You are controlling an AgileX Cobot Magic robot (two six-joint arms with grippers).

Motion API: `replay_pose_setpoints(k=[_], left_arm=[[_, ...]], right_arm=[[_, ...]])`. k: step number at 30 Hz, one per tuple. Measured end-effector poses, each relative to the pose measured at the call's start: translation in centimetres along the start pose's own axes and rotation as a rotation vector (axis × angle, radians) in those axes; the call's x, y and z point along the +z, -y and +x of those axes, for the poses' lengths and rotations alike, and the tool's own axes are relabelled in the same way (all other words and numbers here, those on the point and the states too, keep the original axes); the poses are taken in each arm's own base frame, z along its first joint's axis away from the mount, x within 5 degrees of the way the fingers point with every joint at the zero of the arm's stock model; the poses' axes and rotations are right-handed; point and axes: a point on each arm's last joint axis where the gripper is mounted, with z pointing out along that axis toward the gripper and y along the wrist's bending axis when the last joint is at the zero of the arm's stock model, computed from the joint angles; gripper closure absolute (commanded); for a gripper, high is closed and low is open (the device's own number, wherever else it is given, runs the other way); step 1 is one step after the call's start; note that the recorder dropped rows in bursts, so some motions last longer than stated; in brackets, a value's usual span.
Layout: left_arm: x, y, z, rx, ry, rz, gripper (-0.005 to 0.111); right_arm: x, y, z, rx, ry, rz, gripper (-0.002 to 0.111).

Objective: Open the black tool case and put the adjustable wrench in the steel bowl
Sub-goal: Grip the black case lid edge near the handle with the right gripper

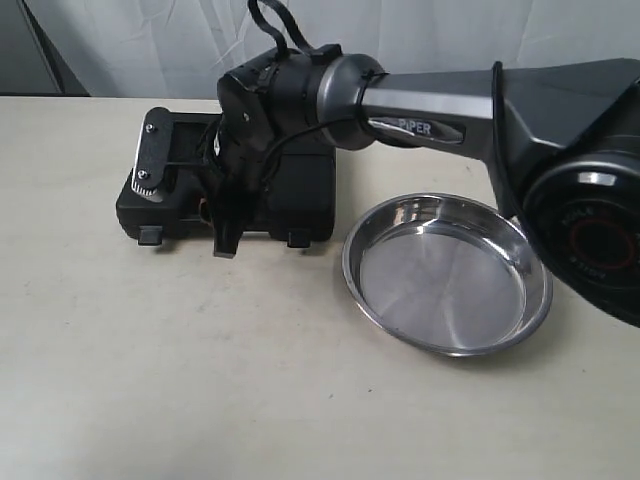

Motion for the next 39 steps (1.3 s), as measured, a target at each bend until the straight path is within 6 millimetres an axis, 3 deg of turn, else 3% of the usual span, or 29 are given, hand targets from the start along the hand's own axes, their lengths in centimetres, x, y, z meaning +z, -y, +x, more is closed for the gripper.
replay_pose_setpoints(k=[15,30,39], left_arm=[[0.0,0.0,0.0,0.0,0.0,0.0,0.106],[0.0,0.0,0.0,0.0,0.0,0.0,0.106],[0.0,0.0,0.0,0.0,0.0,0.0,0.106]], right_arm=[[3.1,-0.6,0.7,-0.026,-0.01,0.016,0.058],[3.4,-0.1,0.8,-0.042,-0.013,0.072,0.058],[4.7,-0.7,1.3,-0.044,-0.028,0.055,0.058]])
